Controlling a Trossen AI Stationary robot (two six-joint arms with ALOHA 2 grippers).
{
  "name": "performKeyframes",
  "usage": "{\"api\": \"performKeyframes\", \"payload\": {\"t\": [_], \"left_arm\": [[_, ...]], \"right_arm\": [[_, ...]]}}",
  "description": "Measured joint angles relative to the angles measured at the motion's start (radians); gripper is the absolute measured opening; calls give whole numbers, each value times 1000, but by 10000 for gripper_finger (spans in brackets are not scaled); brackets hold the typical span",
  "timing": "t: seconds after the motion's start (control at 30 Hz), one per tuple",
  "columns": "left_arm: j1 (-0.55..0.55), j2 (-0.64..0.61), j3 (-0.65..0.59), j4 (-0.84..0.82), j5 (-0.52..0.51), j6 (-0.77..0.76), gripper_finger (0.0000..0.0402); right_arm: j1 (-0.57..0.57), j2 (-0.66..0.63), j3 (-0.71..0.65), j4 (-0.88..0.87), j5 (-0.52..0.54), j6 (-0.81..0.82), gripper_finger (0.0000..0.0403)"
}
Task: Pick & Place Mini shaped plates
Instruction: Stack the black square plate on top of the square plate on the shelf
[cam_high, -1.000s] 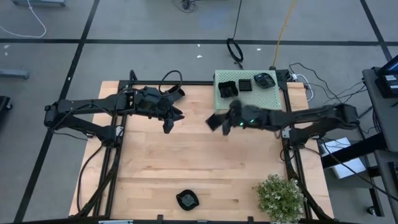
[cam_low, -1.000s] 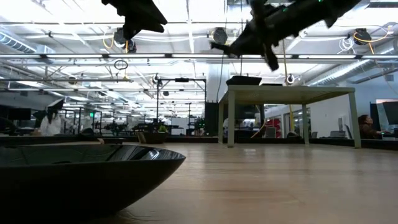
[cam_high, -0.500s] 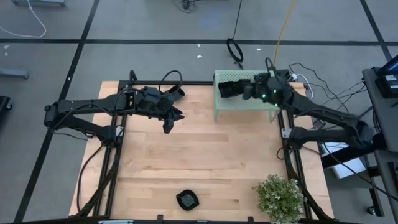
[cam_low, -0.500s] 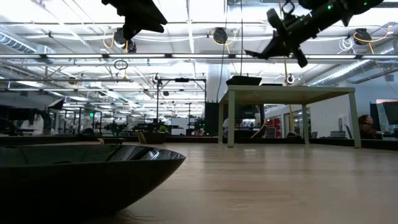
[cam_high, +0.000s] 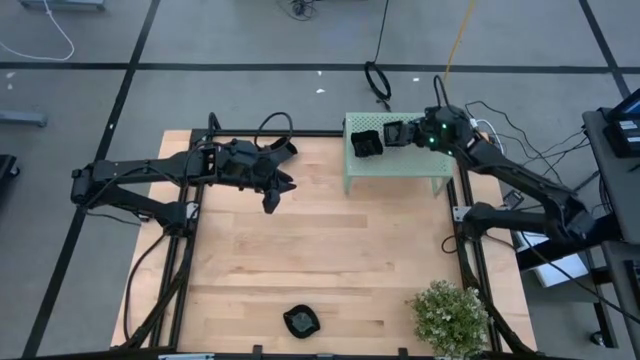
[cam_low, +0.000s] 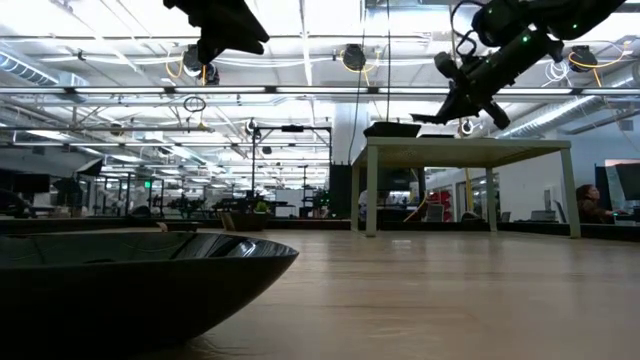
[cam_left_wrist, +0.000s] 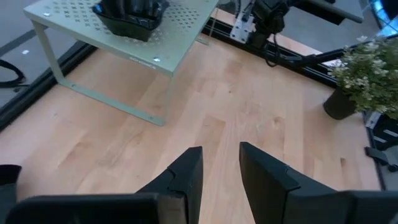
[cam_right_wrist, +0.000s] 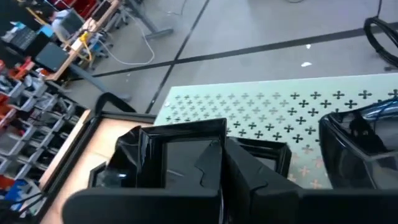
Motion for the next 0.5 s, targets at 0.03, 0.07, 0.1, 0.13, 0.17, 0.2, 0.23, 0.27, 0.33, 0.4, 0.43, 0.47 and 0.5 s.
{"api": "performKeyframes", "payload": {"t": [0.03,0.07,0.1,0.13,0.17,0.2,0.23,0.27,0.33,0.4,0.43,0.47,0.5], "left_arm": [[0,0,0,0,-8,0,108],[0,0,0,0,-17,0,108],[0,0,0,0,-25,0,108],[0,0,0,0,-31,0,108],[0,0,0,0,-33,0,108],[0,0,0,0,-34,0,108],[0,0,0,0,-34,0,108],[0,0,0,0,-35,0,108],[0,0,0,0,-35,0,108],[0,0,0,0,-35,0,108],[0,0,0,0,-35,0,108],[0,0,0,0,-35,0,108],[0,0,0,0,-35,0,108]], "right_arm": [[-3,6,0,-1,0,0,0],[-6,12,0,-6,0,0,0],[-7,19,0,-9,0,-1,0],[-7,24,0,-9,0,-2,0],[-7,29,0,-7,1,-2,0],[-7,33,0,-7,3,-2,0],[-7,36,0,-6,6,-6,0],[-7,38,0,-6,13,-10,1],[-7,39,0,-7,39,-15,3],[-6,39,1,-5,60,-17,4],[-7,39,1,-5,61,-17,4],[-7,39,1,-6,62,-18,5],[-7,39,1,-5,62,-20,5]]}}
